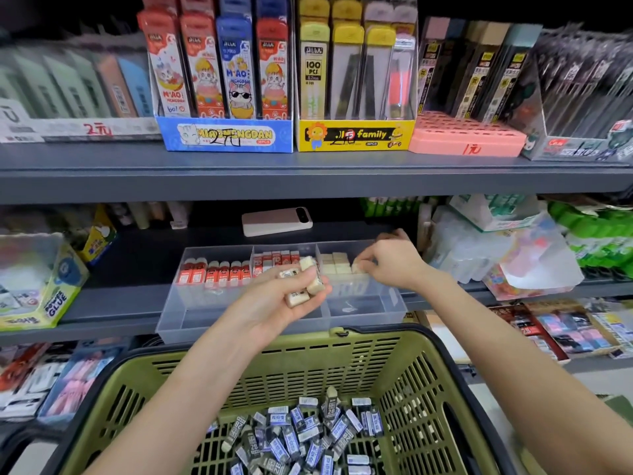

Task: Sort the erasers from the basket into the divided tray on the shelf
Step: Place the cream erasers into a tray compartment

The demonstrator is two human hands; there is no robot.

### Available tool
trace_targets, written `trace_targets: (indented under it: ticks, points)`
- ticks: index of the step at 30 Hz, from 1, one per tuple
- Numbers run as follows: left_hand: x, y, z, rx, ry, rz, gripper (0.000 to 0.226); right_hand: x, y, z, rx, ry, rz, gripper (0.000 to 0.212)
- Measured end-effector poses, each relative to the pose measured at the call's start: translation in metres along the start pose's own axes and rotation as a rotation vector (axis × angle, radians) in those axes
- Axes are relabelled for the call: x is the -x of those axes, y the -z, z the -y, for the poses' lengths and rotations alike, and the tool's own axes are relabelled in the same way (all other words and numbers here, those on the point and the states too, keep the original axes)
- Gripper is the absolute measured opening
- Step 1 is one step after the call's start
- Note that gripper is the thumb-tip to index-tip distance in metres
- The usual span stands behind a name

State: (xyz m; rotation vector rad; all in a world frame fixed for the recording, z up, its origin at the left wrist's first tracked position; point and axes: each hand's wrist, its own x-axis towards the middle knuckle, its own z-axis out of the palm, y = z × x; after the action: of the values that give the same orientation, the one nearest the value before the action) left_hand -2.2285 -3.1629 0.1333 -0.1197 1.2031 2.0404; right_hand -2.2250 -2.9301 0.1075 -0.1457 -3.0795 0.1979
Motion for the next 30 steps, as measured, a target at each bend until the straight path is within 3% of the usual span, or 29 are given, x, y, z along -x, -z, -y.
trace_targets:
  ticks: [6,9,11,13,17,21,23,26,30]
  points:
    - [-0.003,-0.001,0.002,0.003,-0.007,-0.009,0.037,0.001,-0.003,-0.003,-0.03,-0.034,0.097,0.031]
    - [-0.002,-0.003,0.002,0.035,0.001,-0.007,0.041,0.01,0.005,0.007,0.057,-0.007,-0.063,0.032]
    - [-0.003,-0.004,0.002,0.042,0.019,0.013,0.039,0.021,0.016,0.021,-0.298,0.028,-0.14,0.031]
    - [-0.002,-0.006,0.002,0.024,0.038,0.051,0.038,0.035,0.031,0.039,-0.688,0.111,-0.073,0.031]
    - [-0.002,-0.013,0.003,-0.001,0.069,0.135,0.033,0.051,0.045,0.057,-0.724,0.223,-0.009,0.018]
    - [-0.008,-0.013,0.001,0.031,0.038,0.078,0.03,0.044,0.05,0.04,-0.93,0.091,-0.153,0.01]
    - [-0.01,-0.01,-0.002,0.088,0.042,0.024,0.025,0.03,0.046,0.019,-0.754,-0.052,-0.317,0.01]
    - [-0.007,-0.004,-0.006,0.078,0.038,0.046,0.027,0.011,0.029,-0.005,-0.199,-0.206,-0.342,0.021]
    - [-0.002,0.002,-0.006,0.007,0.032,0.138,0.023,-0.001,0.007,-0.007,0.07,-0.063,-0.303,0.022]
